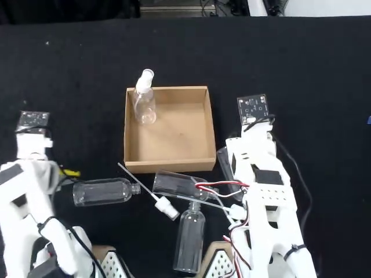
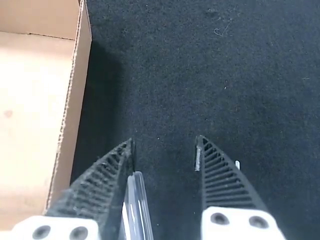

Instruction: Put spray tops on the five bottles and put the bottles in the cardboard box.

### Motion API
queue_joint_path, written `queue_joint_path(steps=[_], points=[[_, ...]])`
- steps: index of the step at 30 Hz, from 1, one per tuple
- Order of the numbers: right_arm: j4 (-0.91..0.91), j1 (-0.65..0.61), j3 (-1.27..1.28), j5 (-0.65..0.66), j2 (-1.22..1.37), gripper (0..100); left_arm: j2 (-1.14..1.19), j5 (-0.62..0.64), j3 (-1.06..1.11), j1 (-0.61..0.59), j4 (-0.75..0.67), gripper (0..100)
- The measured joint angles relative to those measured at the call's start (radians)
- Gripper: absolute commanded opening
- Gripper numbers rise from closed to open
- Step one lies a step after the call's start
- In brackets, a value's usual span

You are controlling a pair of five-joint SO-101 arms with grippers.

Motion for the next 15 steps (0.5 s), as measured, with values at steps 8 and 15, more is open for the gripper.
queue_joint_path(steps=[8, 15], points=[[0.0, -0.011, 0.0, 0.0, 0.0, 17.9, 0.012, -0.169, -0.347, 0.012, 0.413, 39], [0.0, -0.009, 0.0, 0.0, 0.0, 17.9, 0.012, -0.453, -0.413, 0.324, 0.689, 39]])
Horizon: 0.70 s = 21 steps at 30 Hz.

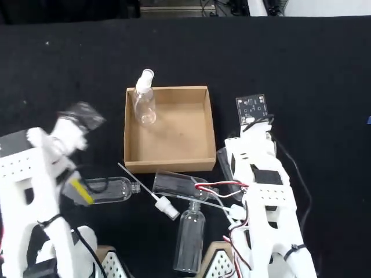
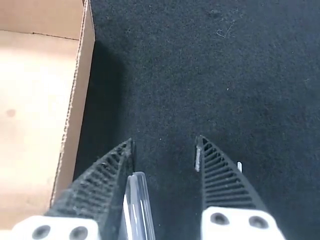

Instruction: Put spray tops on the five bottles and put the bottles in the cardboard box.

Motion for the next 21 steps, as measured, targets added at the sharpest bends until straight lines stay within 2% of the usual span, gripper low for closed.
queue_joint_path(steps=[5, 9, 14, 21], points=[[0.0, 0.0, 0.0, 0.0, 0.0, 17.9, 0.002, -0.003, 0.005, 0.184, 0.011, 38], [0.0, 0.0, 0.0, 0.0, 0.0, 17.9, 0.002, 0.0, 0.109, 0.273, -0.081, 38], [0.0, 0.0, 0.0, 0.0, 0.0, 17.9, 0.002, 0.063, 0.304, 0.318, -0.284, 38], [0.0, -0.006, 0.0, 0.0, 0.0, 17.9, 0.002, 0.133, 0.416, 0.322, -0.499, 38]])
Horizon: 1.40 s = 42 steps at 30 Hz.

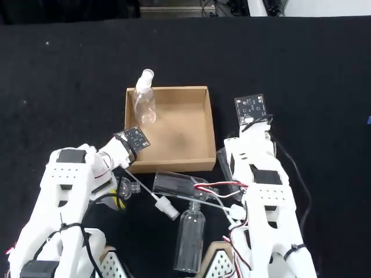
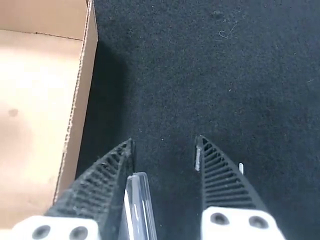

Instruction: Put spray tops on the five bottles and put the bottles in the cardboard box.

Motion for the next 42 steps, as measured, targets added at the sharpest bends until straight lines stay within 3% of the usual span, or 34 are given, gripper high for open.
queue_joint_path(steps=[7, 14, 17, 21, 25, 28, 32, 36, 42], points=[[0.0, 0.002, 0.0, 0.0, 0.0, 17.9, 0.0, 0.021, 0.117, 0.0, -0.175, 37], [0.0, 0.002, 0.0, 0.0, 0.0, 17.9, 0.0, 0.02, 0.144, 0.002, -0.19, 17], [0.0, 0.002, 0.0, 0.0, 0.0, 17.9, 0.0, 0.02, 0.146, 0.003, -0.186, 14], [0.0, 0.002, 0.0, 0.0, 0.0, 17.9, 0.0, 0.011, 0.135, 0.003, -0.106, 13], [0.0, 0.002, 0.0, 0.0, 0.0, 17.9, 0.0, -0.092, 0.08, -0.006, 0.089, 13], [0.0, 0.002, 0.0, 0.0, 0.0, 17.9, 0.0, -0.13, -0.008, -0.071, 0.23, 14], [0.0, 0.002, 0.0, 0.0, 0.0, 17.9, 0.0, -0.137, -0.109, -0.227, 0.27, 14], [0.0, 0.002, 0.0, 0.0, 0.0, 17.9, 0.0, -0.137, -0.138, -0.405, 0.218, 15], [0.012, -0.025, 0.0, -0.04, 0.0, 18.1, 0.002, -0.087, -0.117, -0.609, 0.058, 28]])
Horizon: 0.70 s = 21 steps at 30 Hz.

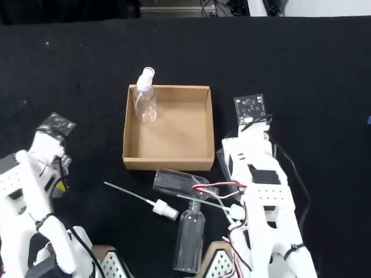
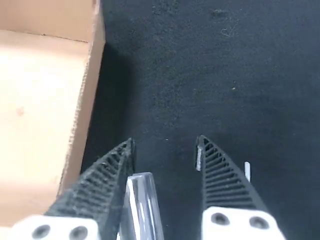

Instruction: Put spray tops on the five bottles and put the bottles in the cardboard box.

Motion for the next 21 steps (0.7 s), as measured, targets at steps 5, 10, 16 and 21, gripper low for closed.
queue_joint_path(steps=[5, 10, 16, 21], points=[[0.0, -0.012, 0.0, -0.002, 0.0, 18.1, 0.0, 0.063, 0.051, -0.072, -0.061, 27], [0.0, -0.012, 0.0, -0.002, 0.0, 18.1, 0.0, 0.106, 0.057, -0.135, -0.078, 27], [0.0, -0.012, 0.0, -0.002, 0.0, 18.1, 0.0, 0.186, 0.029, -0.124, -0.078, 27], [0.0, -0.015, 0.0, -0.002, 0.0, 18.1, 0.0, 0.146, -0.005, -0.051, -0.072, 27]])
